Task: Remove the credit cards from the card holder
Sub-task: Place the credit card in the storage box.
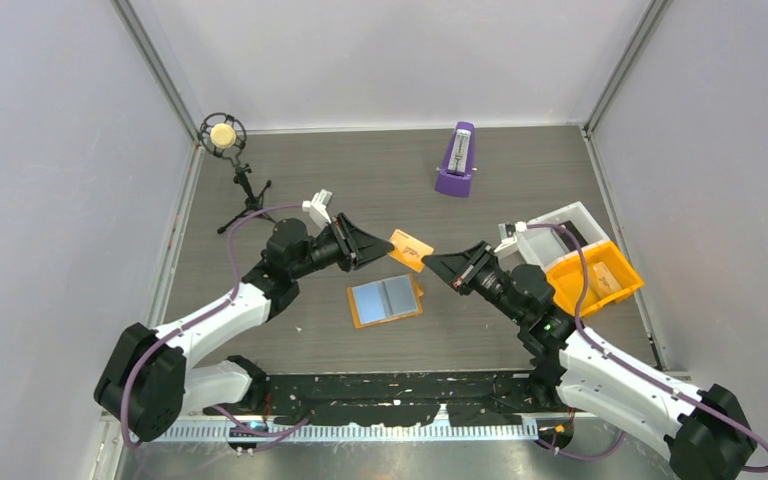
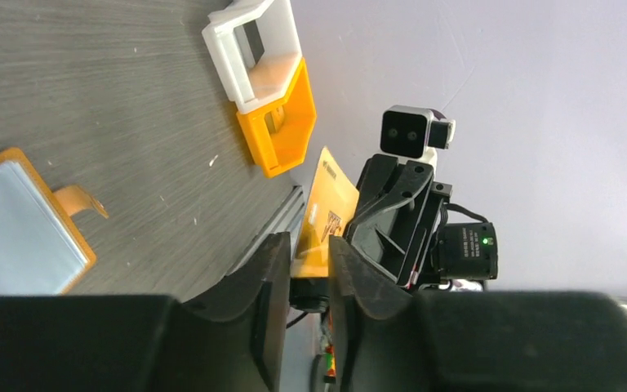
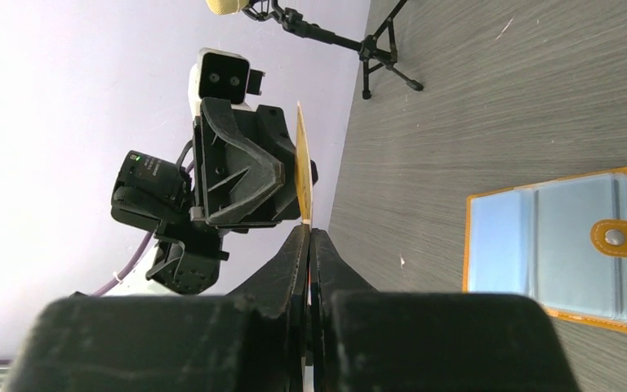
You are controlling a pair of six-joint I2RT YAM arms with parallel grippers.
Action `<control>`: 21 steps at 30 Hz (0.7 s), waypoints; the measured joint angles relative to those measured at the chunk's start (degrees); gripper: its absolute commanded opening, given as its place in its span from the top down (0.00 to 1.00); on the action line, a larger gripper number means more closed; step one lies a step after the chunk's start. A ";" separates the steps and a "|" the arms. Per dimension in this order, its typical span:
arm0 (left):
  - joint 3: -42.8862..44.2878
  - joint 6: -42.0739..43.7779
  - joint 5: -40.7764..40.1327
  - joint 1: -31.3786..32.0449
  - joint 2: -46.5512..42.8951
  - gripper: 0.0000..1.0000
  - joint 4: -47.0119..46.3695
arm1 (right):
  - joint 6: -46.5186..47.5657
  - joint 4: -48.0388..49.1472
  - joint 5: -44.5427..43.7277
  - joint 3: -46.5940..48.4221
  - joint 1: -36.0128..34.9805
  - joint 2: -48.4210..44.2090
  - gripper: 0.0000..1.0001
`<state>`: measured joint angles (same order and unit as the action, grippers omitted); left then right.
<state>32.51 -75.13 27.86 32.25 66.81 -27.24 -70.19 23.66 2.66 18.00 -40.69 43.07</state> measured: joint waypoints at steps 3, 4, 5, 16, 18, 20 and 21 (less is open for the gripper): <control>-0.02 1.40 -0.02 0.00 -0.76 0.43 1.86 | 1.33 -2.01 0.44 0.37 1.29 -1.81 0.95; -0.02 2.23 -0.09 0.00 -1.36 0.35 2.86 | 1.92 -3.02 0.59 0.61 2.95 -2.47 0.95; -0.02 2.71 -0.33 0.00 -2.03 0.29 4.02 | 2.60 -4.31 1.25 1.09 4.46 -2.99 0.95; 3.56 12.87 -1.44 0.00 -7.98 0.00 21.73 | 17.31 -23.32 14.84 18.32 23.06 -0.42 0.95; 5.20 15.13 -1.22 0.00 -8.33 0.00 25.22 | 20.48 -27.36 17.44 21.16 27.04 1.90 0.95; 6.45 17.38 -0.90 0.00 -9.11 0.00 28.57 | 23.30 -32.09 19.32 23.41 30.71 3.61 0.95; 7.08 18.69 -0.61 0.00 -9.68 0.00 30.51 | 25.07 -34.80 20.22 24.79 32.85 4.44 0.95</control>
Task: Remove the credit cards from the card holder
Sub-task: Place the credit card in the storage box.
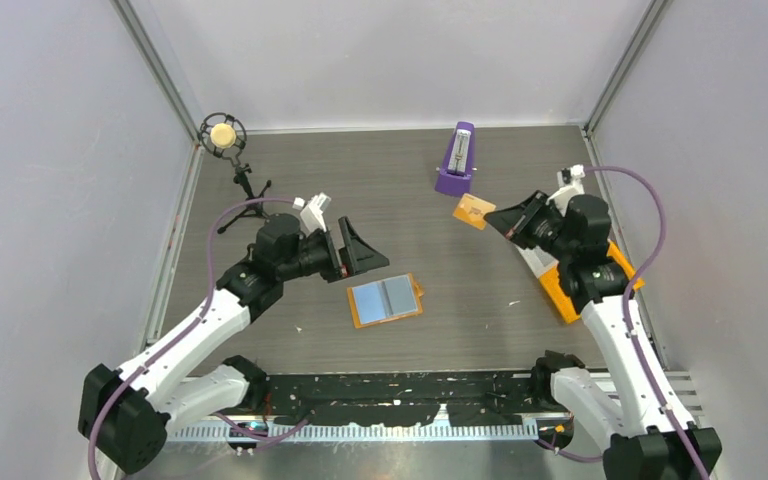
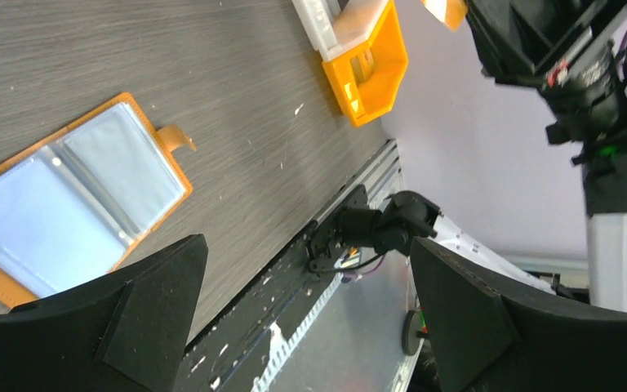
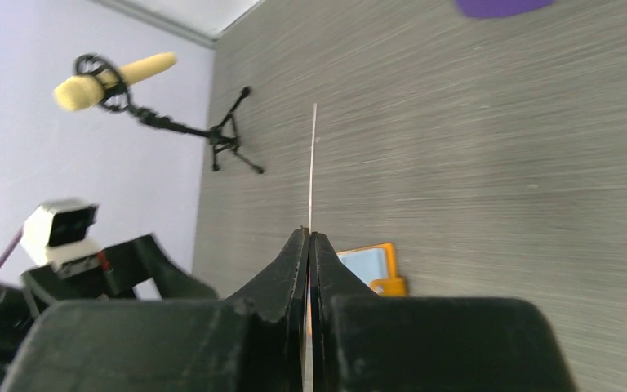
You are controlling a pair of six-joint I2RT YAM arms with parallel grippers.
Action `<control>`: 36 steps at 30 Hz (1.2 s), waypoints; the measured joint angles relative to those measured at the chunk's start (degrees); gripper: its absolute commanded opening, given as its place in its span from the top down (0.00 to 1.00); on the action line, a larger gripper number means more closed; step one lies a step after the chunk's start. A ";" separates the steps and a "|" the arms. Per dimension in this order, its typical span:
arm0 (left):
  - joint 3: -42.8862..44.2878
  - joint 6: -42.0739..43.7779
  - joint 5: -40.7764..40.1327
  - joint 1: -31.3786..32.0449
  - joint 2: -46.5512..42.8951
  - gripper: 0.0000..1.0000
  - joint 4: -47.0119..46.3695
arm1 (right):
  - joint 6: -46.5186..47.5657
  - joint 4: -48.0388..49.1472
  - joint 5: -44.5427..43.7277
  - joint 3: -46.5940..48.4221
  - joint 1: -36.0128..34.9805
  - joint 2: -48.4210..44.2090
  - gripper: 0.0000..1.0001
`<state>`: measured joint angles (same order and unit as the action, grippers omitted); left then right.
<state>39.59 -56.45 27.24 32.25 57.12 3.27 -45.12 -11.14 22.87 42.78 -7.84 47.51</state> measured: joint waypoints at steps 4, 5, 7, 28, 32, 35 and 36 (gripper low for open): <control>2.45 5.09 1.92 0.00 -2.27 0.00 7.69 | 6.38 -9.49 1.40 5.25 8.55 2.16 0.95; 3.06 6.40 2.27 0.00 -2.73 0.00 9.73 | 8.04 -11.74 1.46 6.58 11.19 2.51 0.95; 4.72 9.70 2.97 0.00 -3.72 0.00 14.80 | 11.10 -15.61 1.51 8.79 16.61 3.10 0.95; 6.80 28.44 -7.96 3.76 -18.78 0.00 42.16 | 31.26 -37.16 -0.68 12.39 39.36 3.39 0.95; 6.51 28.50 -10.49 3.76 -20.57 0.00 42.99 | 34.07 -38.27 0.72 12.41 42.93 3.67 0.95; 6.51 28.63 -12.33 3.76 -19.82 0.00 43.41 | 36.35 -38.71 1.90 12.46 46.69 3.76 0.95; 6.51 28.65 -12.87 3.76 -19.47 0.00 43.65 | 37.31 -38.86 2.43 12.46 48.22 3.78 0.95</control>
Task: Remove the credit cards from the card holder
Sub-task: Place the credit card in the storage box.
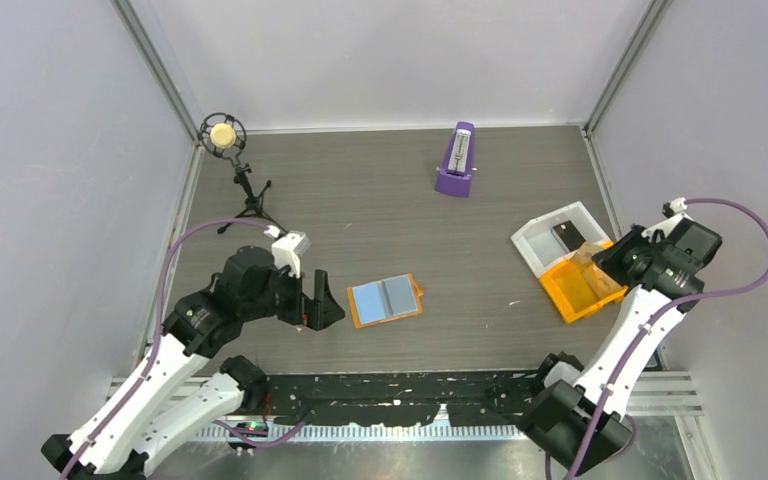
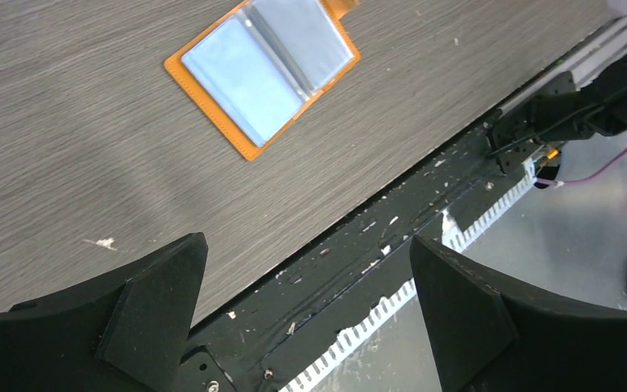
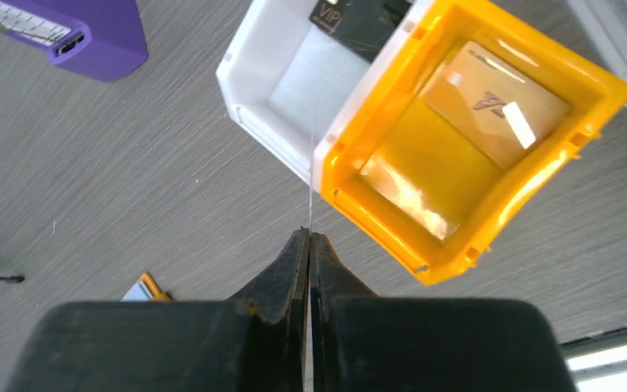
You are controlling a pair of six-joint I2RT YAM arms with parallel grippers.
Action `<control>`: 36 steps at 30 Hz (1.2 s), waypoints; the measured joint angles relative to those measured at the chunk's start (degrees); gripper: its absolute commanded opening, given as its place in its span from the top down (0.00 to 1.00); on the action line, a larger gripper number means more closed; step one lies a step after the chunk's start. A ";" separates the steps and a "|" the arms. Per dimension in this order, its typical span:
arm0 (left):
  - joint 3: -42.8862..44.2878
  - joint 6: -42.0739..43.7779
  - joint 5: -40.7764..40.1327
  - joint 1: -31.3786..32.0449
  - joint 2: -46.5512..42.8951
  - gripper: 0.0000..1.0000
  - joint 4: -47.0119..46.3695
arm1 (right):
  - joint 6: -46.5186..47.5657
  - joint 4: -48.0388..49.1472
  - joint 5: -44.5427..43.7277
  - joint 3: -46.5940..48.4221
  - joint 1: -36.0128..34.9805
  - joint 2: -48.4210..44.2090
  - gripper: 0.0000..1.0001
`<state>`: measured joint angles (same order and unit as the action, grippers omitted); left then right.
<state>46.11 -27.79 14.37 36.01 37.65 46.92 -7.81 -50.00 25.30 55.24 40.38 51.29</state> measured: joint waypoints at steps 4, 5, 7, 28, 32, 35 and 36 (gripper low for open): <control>0.00 -0.02 -1.92 0.00 0.44 0.00 0.52 | 3.10 -0.98 0.81 0.37 4.81 0.28 0.95; -0.02 0.00 -2.54 0.00 0.61 0.00 0.55 | 3.72 -1.11 0.81 0.50 5.44 0.48 0.95; -0.04 -0.04 -3.39 0.00 0.94 0.00 0.57 | 4.63 -1.09 0.98 0.57 5.88 0.76 0.95; -0.04 -1.84 -7.04 0.00 7.15 0.00 0.28 | 6.43 1.46 4.92 0.79 9.05 13.33 0.95; 0.20 -1.81 -6.80 0.00 8.37 0.00 0.24 | 6.54 1.16 3.82 2.60 9.27 15.63 0.95; 0.72 -1.81 -6.82 0.00 8.48 0.00 0.11 | 6.62 1.27 3.10 3.43 9.29 17.14 0.95; 0.79 -1.81 -6.82 0.00 8.48 0.00 0.02 | 6.64 1.44 2.97 3.50 9.31 17.53 0.95</control>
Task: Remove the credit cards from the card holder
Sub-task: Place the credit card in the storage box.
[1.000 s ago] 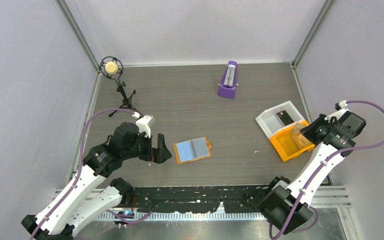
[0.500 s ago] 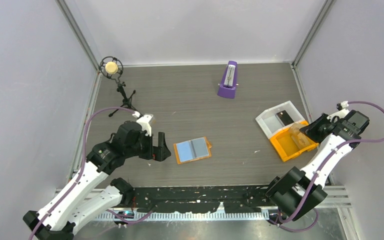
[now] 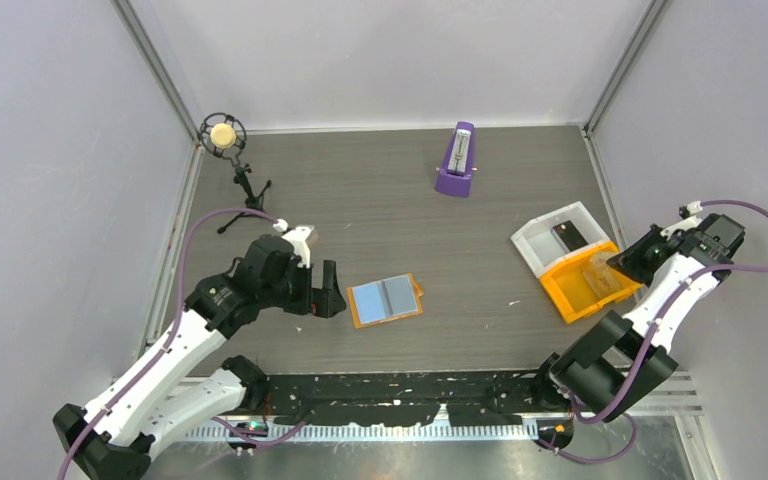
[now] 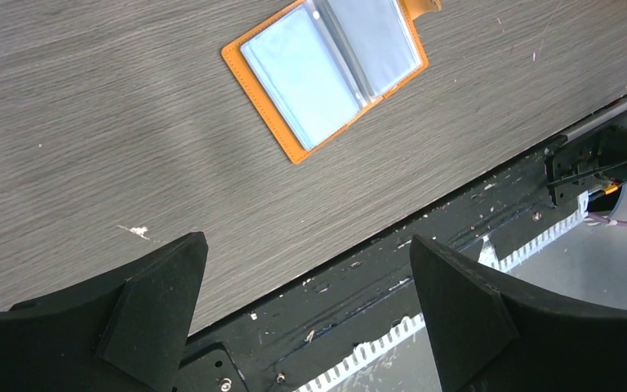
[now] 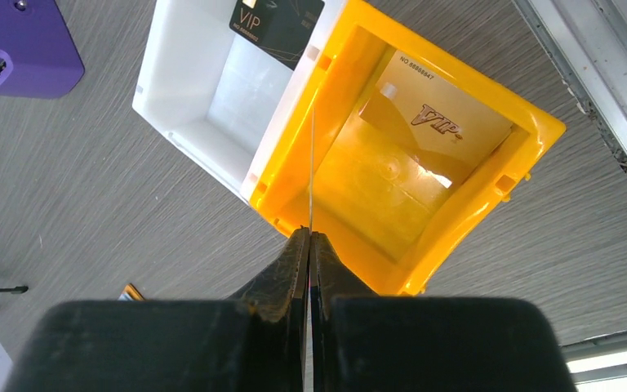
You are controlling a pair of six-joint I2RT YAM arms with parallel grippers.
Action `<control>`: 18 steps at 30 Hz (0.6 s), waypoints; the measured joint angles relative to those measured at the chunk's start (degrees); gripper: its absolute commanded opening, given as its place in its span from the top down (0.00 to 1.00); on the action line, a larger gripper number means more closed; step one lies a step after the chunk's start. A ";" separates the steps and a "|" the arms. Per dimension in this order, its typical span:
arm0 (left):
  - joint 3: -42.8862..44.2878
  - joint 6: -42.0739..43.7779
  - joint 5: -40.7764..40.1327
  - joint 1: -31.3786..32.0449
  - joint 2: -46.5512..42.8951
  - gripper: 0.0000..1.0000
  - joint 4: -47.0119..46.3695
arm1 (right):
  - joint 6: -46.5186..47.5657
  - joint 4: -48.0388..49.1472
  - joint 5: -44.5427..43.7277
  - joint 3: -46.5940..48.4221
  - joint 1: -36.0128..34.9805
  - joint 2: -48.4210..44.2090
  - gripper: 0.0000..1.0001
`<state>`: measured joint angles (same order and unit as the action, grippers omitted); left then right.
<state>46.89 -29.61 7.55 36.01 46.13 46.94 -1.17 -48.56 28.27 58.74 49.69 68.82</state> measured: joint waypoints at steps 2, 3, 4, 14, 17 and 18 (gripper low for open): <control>0.02 0.00 0.00 0.00 0.07 0.00 -0.04 | 0.00 0.28 -0.09 0.04 0.04 0.87 0.95; 0.02 -0.02 0.00 0.00 0.17 0.00 -0.07 | 0.00 0.46 -0.09 0.04 0.04 1.25 0.95; 0.02 -0.04 0.02 0.00 0.33 0.00 -0.13 | 0.00 0.66 -0.11 0.07 0.04 1.62 0.95; 0.02 -0.17 0.00 0.00 1.77 0.00 -0.87 | -0.24 2.49 -1.25 0.31 0.07 2.10 0.95; 0.02 -0.20 0.00 0.00 2.21 0.00 -0.96 | -0.26 2.73 -1.60 0.72 0.13 2.36 0.95; 0.04 -0.22 0.00 0.00 2.40 0.00 -0.98 | -0.26 2.97 -1.57 0.96 0.22 2.67 0.95</control>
<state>46.94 -29.82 7.55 36.01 48.53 45.95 -1.43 -45.58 26.70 59.70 49.91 71.48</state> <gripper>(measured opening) 0.994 0.067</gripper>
